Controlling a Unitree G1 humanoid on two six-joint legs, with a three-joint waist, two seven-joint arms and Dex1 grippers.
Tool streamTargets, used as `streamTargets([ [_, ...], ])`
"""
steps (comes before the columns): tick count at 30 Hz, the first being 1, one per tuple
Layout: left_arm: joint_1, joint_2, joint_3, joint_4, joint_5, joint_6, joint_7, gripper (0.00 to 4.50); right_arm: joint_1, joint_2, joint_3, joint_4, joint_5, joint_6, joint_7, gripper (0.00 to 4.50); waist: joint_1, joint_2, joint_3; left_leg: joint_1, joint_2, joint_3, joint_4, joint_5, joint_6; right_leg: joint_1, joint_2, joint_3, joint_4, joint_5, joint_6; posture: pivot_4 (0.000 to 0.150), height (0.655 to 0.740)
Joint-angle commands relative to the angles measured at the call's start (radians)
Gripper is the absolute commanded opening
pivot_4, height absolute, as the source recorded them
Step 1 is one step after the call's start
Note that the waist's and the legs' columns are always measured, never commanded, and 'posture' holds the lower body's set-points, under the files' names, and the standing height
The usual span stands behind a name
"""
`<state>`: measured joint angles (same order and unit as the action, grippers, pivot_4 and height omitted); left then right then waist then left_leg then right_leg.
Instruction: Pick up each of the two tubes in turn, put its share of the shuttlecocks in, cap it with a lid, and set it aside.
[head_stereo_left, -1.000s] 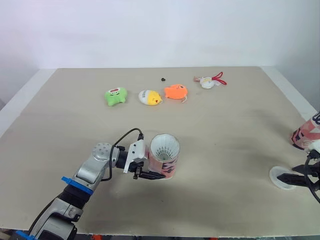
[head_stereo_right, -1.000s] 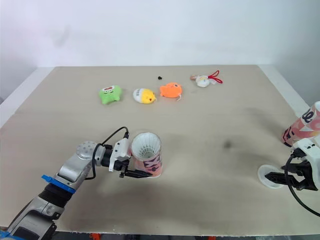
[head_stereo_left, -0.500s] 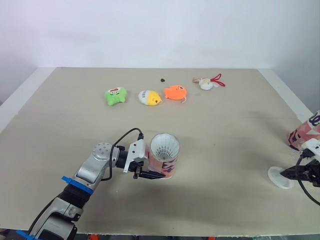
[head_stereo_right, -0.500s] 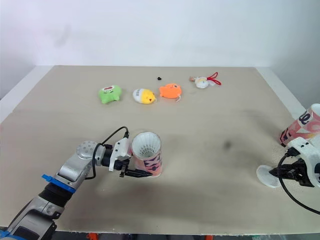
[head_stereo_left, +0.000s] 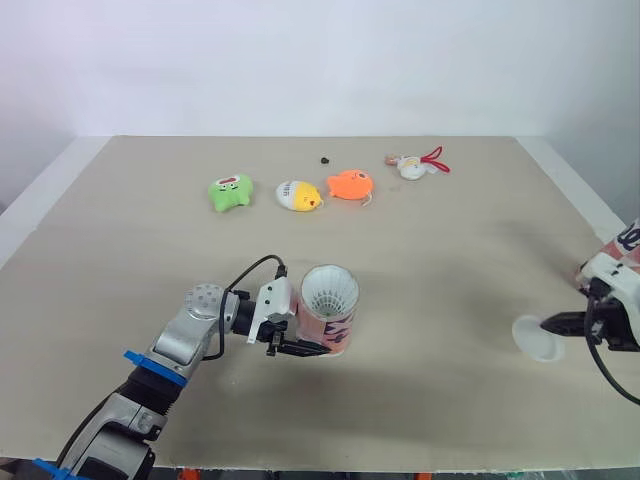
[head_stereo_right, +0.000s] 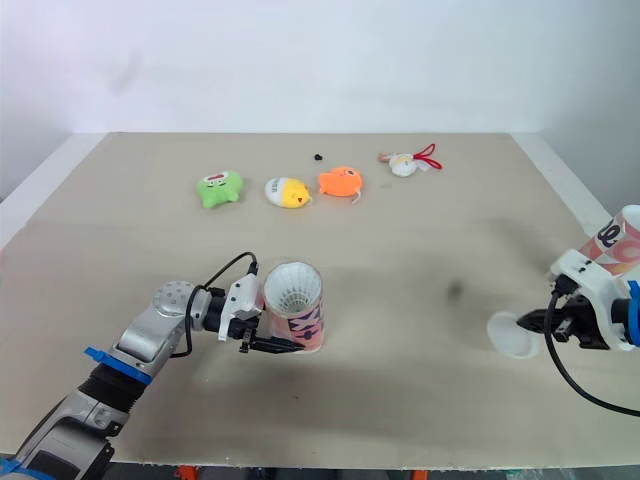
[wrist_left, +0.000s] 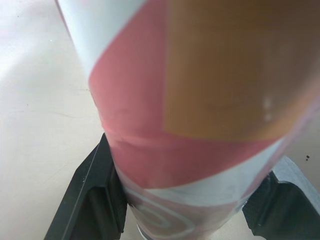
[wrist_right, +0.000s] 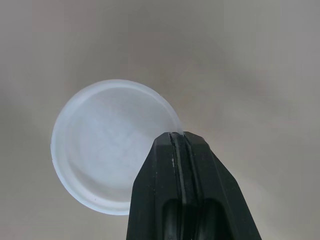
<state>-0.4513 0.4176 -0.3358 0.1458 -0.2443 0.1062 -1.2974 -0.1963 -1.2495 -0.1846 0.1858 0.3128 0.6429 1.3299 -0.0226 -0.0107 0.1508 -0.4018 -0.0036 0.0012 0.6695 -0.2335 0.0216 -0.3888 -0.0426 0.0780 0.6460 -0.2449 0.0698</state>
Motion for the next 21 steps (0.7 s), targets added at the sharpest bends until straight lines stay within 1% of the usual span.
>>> streamTargets([
  [1, 0.012, 0.008, -0.03, 0.046, 0.042, 0.011, 0.004, 2.43, -0.09, -0.029, -0.077, -0.181, 0.137, 0.082, 0.046, 0.06, 0.0, 0.001, 0.0, 0.0, 0.0, 0.0, 0.0, 0.0, 0.0, 0.0, 0.0, 0.0, 0.0, 0.0, 0.0, 0.15, 0.74],
  [4, 0.004, 0.006, -0.029, 0.055, 0.043, 0.009, 0.003, 2.43, -0.213, -0.002, -0.076, -0.302, 0.255, 0.161, 0.038, 0.06, 0.0, 0.001, 0.0, -0.001, 0.0, 0.0, 0.0, 0.0, 0.0, 0.0, 0.0, 0.0, 0.0, 0.0, 0.0, 0.15, 0.74],
  [6, -0.001, 0.007, -0.029, 0.059, 0.044, 0.009, 0.001, 2.43, -0.336, 0.033, -0.053, -0.369, 0.346, 0.227, 0.021, 0.06, 0.001, 0.0, 0.0, -0.001, 0.0, -0.001, 0.0, 0.0, 0.0, -0.001, 0.0, -0.001, 0.0, 0.0, 0.0, 0.15, 0.74],
  [8, -0.009, 0.012, -0.034, 0.064, 0.05, 0.008, -0.005, 2.43, -0.5, 0.092, 0.023, -0.421, 0.402, 0.292, 0.002, 0.06, 0.001, 0.0, 0.0, -0.002, 0.0, -0.001, 0.0, 0.0, 0.0, -0.001, -0.001, -0.001, 0.0, 0.0, 0.0, 0.15, 0.74],
  [10, -0.013, 0.015, -0.036, 0.068, 0.053, 0.011, -0.009, 2.43, -0.595, 0.126, 0.087, -0.449, 0.414, 0.324, -0.004, 0.06, 0.001, 0.0, 0.001, -0.002, 0.0, -0.002, 0.0, 0.0, 0.0, -0.002, -0.002, -0.002, 0.0, 0.0, -0.001, 0.15, 0.74],
  [14, -0.029, 0.016, -0.042, 0.086, 0.059, 0.01, -0.018, 2.43, -0.8, 0.218, 0.301, -0.478, 0.336, 0.346, 0.003, 0.06, 0.001, -0.002, 0.002, -0.005, 0.0, -0.004, 0.0, 0.0, 0.0, -0.005, -0.005, -0.007, 0.0, -0.001, -0.004, 0.15, 0.74],
  [15, -0.031, 0.016, -0.045, 0.087, 0.059, 0.012, -0.019, 2.43, -0.854, 0.251, 0.362, -0.485, 0.318, 0.343, 0.016, 0.06, 0.0, -0.002, 0.002, -0.007, 0.0, -0.003, -0.001, 0.0, 0.0, -0.007, -0.009, -0.007, 0.0, 0.003, -0.01, 0.15, 0.74],
  [16, -0.032, 0.016, -0.047, 0.088, 0.059, 0.014, -0.02, 2.43, -0.891, 0.275, 0.406, -0.488, 0.303, 0.337, 0.029, 0.06, 0.005, -0.003, 0.002, -0.007, 0.0, -0.002, -0.001, 0.0, 0.0, -0.008, -0.009, -0.007, 0.0, 0.003, -0.01, 0.15, 0.74],
  [17, -0.032, 0.017, -0.052, 0.086, 0.059, 0.02, -0.023, 2.43, -0.925, 0.3, 0.449, -0.487, 0.286, 0.329, 0.039, 0.06, 0.005, -0.003, 0.002, -0.009, 0.0, -0.005, -0.002, 0.0, 0.0, -0.012, -0.009, -0.009, 0.0, 0.003, -0.011, 0.15, 0.74],
  [21, -0.034, 0.035, -0.074, 0.078, 0.068, 0.058, -0.041, 2.43, -1.0, 0.37, 0.589, -0.471, 0.191, 0.259, 0.071, 0.06, 0.002, -0.002, 0.001, -0.012, -0.001, -0.004, -0.002, 0.0, 0.0, -0.014, -0.01, -0.009, 0.0, 0.005, -0.008, 0.15, 0.74],
])
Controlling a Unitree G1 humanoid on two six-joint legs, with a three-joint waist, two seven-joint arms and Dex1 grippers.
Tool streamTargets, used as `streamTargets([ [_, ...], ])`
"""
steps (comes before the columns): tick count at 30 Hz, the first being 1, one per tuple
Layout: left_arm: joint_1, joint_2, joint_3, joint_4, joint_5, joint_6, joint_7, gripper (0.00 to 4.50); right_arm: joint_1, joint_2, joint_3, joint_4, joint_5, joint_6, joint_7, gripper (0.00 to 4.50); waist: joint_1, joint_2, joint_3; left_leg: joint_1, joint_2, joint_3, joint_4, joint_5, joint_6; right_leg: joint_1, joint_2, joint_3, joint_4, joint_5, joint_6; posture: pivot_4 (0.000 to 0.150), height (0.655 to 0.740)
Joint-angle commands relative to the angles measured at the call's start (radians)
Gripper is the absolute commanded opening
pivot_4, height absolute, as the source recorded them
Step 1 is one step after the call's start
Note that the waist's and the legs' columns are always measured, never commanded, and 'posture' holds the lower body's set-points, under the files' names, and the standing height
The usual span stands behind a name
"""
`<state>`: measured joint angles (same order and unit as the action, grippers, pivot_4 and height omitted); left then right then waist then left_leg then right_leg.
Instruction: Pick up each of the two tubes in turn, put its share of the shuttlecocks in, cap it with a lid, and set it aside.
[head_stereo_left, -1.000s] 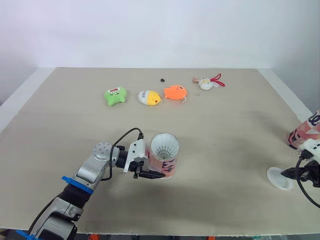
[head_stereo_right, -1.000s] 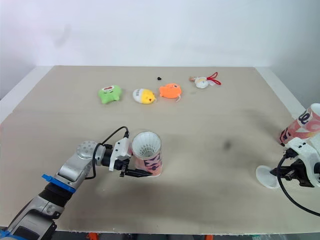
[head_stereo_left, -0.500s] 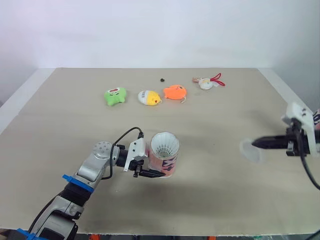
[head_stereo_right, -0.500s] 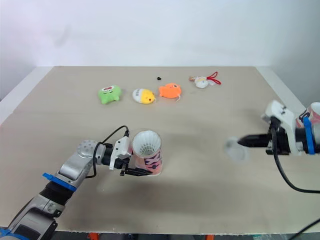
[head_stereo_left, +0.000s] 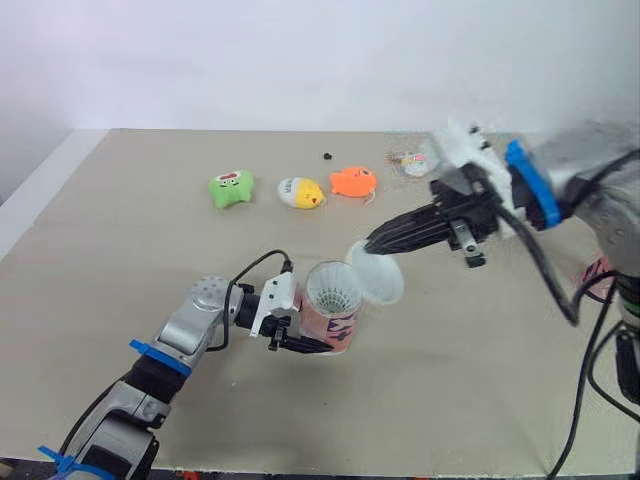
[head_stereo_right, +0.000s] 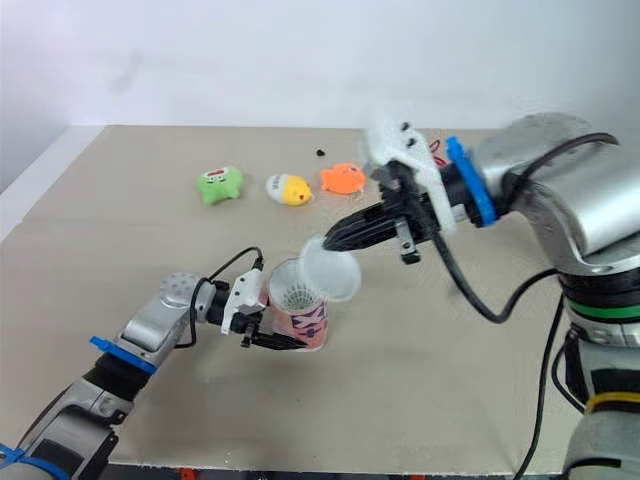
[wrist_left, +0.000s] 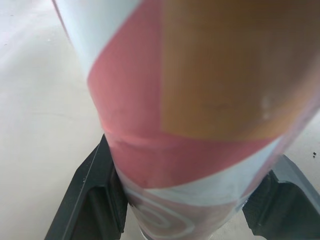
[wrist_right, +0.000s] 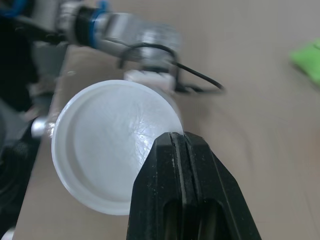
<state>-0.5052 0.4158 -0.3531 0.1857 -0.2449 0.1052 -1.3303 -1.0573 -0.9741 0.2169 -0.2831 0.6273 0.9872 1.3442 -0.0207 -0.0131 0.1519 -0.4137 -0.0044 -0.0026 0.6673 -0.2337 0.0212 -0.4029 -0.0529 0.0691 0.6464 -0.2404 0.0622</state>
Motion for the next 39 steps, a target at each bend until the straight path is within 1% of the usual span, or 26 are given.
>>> streamTargets([
  [1, 0.019, 0.041, -0.06, 0.037, 0.072, 0.066, -0.011, 2.43, -0.15, 0.103, 0.213, 0.0, -0.145, -0.104, 0.066, 0.06, -0.001, 0.0, 0.0, -0.003, 0.0, -0.001, 0.001, 0.0, 0.0, -0.002, 0.001, -0.001, 0.0, 0.001, 0.001, 0.15, 0.74],
  [6, 0.012, 0.064, -0.076, 0.034, 0.087, 0.094, -0.021, 2.43, -0.192, 0.149, 0.319, 0.002, -0.263, -0.211, 0.098, 0.06, -0.002, 0.0, 0.0, -0.006, 0.0, -0.004, 0.001, 0.0, 0.0, -0.003, 0.003, -0.004, 0.0, 0.0, 0.0, 0.15, 0.74],
  [9, 0.008, 0.068, -0.079, 0.028, 0.08, 0.097, -0.015, 2.43, -0.204, 0.176, 0.375, 0.022, -0.37, -0.307, 0.097, 0.06, -0.004, 0.0, 0.0, -0.005, 0.001, -0.004, 0.001, 0.0, 0.0, -0.003, 0.006, -0.004, 0.002, 0.0, -0.001, 0.15, 0.74],
  [14, 0.004, 0.065, -0.08, 0.029, 0.078, 0.095, -0.011, 2.43, -0.214, 0.21, 0.394, 0.079, -0.478, -0.4, 0.094, 0.06, -0.004, 0.0, -0.001, -0.003, 0.002, -0.006, 0.001, 0.0, 0.0, -0.002, 0.008, -0.006, 0.002, 0.001, -0.003, 0.15, 0.74],
  [23, 0.005, 0.059, -0.075, 0.027, 0.072, 0.095, -0.004, 2.43, -0.236, 0.216, 0.357, 0.115, -0.557, -0.512, 0.121, 0.06, -0.004, 0.0, -0.001, 0.004, 0.006, -0.005, 0.001, 0.0, 0.0, 0.0, 0.012, -0.005, 0.002, 0.001, -0.006, 0.15, 0.74],
  [36, 0.005, 0.052, -0.069, 0.032, 0.067, 0.091, 0.001, 2.43, -0.275, 0.223, 0.275, 0.15, -0.555, -0.504, 0.136, 0.06, -0.003, 0.0, -0.001, 0.004, 0.006, -0.004, -0.001, 0.0, 0.0, 0.001, 0.011, -0.004, 0.002, 0.001, -0.007, 0.15, 0.74],
  [39, 0.005, 0.05, -0.066, 0.035, 0.066, 0.089, 0.003, 2.43, -0.247, 0.211, 0.28, 0.137, -0.559, -0.507, 0.154, 0.06, -0.003, 0.0, -0.001, 0.004, 0.006, -0.005, -0.003, 0.0, 0.0, 0.001, 0.012, -0.005, 0.002, 0.0, -0.008, 0.15, 0.74],
])
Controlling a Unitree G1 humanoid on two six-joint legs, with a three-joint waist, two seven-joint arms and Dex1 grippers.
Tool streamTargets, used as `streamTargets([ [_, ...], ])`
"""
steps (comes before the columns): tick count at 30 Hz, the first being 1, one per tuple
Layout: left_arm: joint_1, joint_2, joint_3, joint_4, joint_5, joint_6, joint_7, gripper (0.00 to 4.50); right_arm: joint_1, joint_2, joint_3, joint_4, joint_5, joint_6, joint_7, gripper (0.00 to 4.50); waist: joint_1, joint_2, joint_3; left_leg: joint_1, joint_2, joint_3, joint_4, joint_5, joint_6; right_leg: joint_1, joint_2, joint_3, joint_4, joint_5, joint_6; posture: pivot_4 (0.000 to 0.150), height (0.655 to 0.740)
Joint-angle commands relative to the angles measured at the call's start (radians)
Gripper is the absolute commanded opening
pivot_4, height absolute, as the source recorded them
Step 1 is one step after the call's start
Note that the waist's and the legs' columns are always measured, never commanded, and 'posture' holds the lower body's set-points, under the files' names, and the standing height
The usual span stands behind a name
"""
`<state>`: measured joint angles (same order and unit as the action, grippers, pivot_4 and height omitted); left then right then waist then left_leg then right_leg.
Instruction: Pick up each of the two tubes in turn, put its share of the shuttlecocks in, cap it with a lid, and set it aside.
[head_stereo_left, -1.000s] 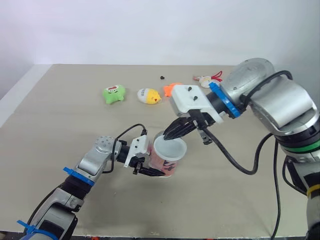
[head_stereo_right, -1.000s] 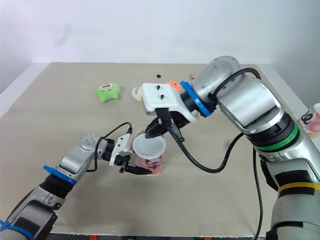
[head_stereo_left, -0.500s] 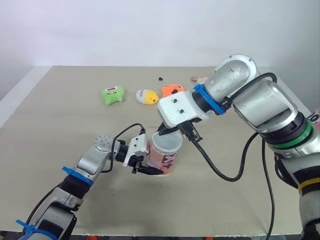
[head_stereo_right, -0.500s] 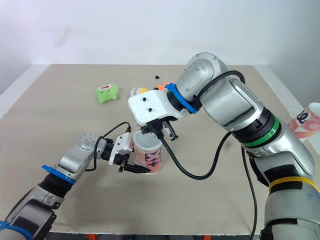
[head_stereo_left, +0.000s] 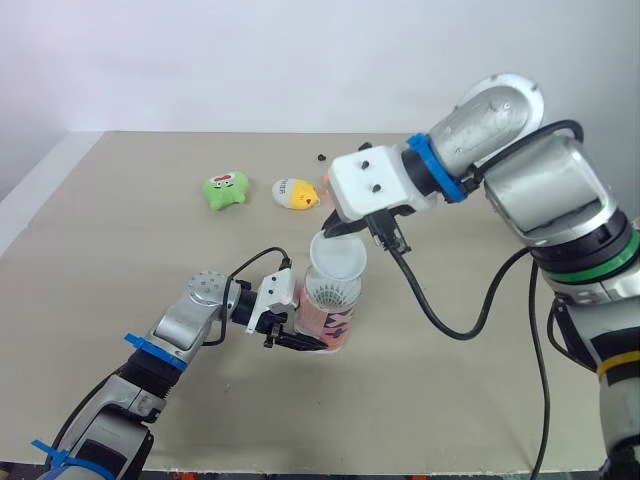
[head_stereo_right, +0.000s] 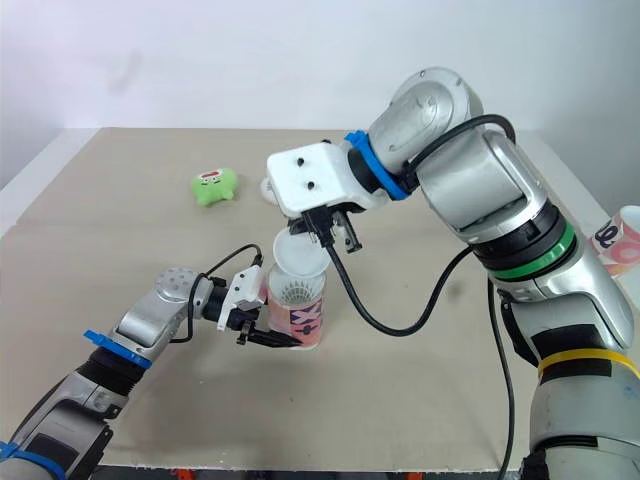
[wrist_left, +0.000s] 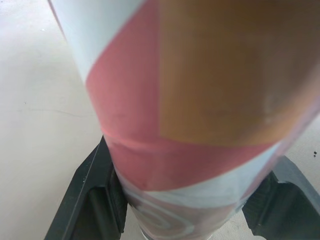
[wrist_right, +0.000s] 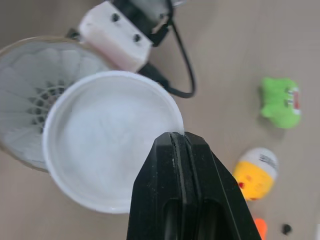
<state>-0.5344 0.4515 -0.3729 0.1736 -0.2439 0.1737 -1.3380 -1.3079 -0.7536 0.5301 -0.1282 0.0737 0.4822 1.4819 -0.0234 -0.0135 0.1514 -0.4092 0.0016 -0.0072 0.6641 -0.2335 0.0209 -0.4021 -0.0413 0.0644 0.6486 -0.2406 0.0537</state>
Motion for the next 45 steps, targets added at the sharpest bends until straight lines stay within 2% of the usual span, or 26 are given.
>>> streamTargets([
  [1, 0.034, 0.015, -0.045, 0.048, 0.065, 0.02, 0.01, 2.43, 0.012, -0.011, -0.032, -0.026, -0.003, 0.002, 0.021, 0.06, 0.0, 0.0, 0.0, 0.0, 0.0, 0.0, -0.001, 0.0, 0.0, 0.0, 0.0, 0.0, 0.0, 0.0, 0.0, 0.15, 0.74],
  [17, 0.045, 0.002, -0.012, 0.042, 0.022, 0.059, 0.011, 2.43, 0.065, 0.009, -0.05, -0.114, 0.007, 0.038, 0.005, 0.06, 0.0, 0.0, 0.0, 0.0, 0.0, 0.0, -0.001, 0.0, 0.0, 0.001, 0.0, 0.0, 0.0, 0.0, 0.0, 0.15, 0.74],
  [35, 0.062, 0.036, 0.009, 0.01, 0.033, 0.083, 0.014, 2.43, 0.084, 0.011, -0.071, -0.084, -0.006, -0.024, -0.016, 0.06, -0.001, 0.0, 0.0, 0.0, 0.003, 0.0, -0.006, 0.0, 0.0, -0.001, 0.003, 0.0, 0.0, -0.002, -0.004, 0.15, 0.74],
  [45, 0.06, 0.038, 0.0, 0.007, 0.042, 0.078, 0.009, 2.43, 0.097, 0.043, -0.08, -0.09, 0.055, -0.033, 0.011, 0.06, 0.0, 0.0, 0.0, 0.0, 0.004, 0.0, -0.006, 0.0, 0.0, -0.001, 0.005, 0.0, 0.0, -0.002, -0.005, 0.15, 0.74],
])
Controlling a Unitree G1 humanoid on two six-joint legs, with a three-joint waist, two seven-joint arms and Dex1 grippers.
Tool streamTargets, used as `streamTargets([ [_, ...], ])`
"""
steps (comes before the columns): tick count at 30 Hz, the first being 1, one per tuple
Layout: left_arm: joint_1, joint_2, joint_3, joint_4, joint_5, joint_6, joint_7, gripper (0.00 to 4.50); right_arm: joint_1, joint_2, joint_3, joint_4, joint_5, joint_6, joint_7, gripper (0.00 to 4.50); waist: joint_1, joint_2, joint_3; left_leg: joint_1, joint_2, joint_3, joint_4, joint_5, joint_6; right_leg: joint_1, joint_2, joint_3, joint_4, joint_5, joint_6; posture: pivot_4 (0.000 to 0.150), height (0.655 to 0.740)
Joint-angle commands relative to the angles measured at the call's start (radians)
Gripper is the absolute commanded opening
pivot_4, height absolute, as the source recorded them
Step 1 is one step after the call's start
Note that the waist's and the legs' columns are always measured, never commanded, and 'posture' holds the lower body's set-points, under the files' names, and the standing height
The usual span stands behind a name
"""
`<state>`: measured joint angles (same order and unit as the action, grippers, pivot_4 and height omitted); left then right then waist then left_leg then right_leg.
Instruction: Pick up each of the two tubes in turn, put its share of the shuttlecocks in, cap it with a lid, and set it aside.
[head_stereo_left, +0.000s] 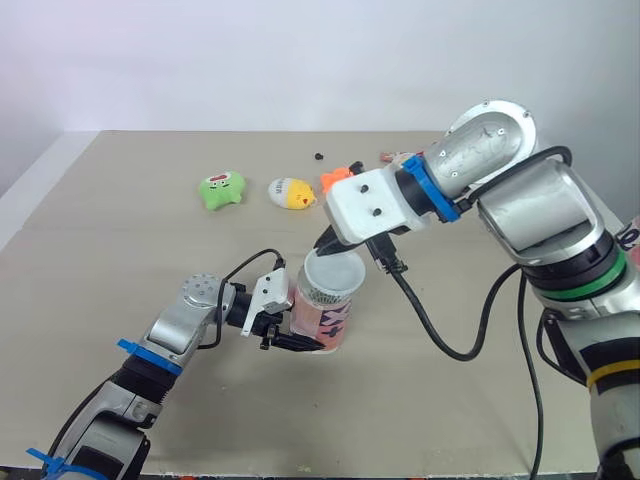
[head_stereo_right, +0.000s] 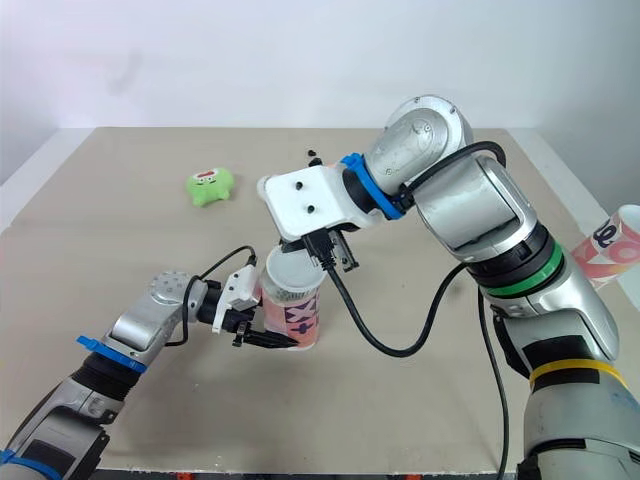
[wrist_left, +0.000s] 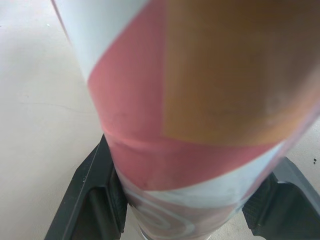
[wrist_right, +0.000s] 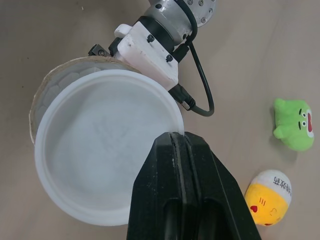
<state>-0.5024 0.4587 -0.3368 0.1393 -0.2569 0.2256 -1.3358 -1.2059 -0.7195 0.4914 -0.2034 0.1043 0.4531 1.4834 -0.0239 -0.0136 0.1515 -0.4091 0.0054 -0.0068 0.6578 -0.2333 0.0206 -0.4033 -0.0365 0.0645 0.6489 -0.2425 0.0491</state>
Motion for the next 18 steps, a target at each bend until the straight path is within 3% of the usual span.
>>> streamTargets([
  [1, 0.028, 0.034, -0.04, 0.042, 0.061, 0.021, 0.005, 2.43, -0.004, 0.013, -0.04, -0.015, 0.029, -0.007, 0.014, 0.06, 0.0, 0.0, 0.0, 0.0, 0.0, 0.0, 0.0, 0.0, 0.0, 0.0, 0.0, 0.0, 0.0, 0.0, 0.0, 0.15, 0.74],
  [18, 0.021, 0.043, -0.051, 0.042, 0.072, 0.008, -0.001, 2.43, 0.0, 0.052, -0.014, 0.056, 0.004, -0.114, 0.04, 0.06, 0.0, 0.0, 0.0, 0.0, 0.001, 0.0, 0.0, 0.0, -0.001, 0.0, 0.001, 0.0, 0.0, 0.0, -0.001, 0.15, 0.74],
])
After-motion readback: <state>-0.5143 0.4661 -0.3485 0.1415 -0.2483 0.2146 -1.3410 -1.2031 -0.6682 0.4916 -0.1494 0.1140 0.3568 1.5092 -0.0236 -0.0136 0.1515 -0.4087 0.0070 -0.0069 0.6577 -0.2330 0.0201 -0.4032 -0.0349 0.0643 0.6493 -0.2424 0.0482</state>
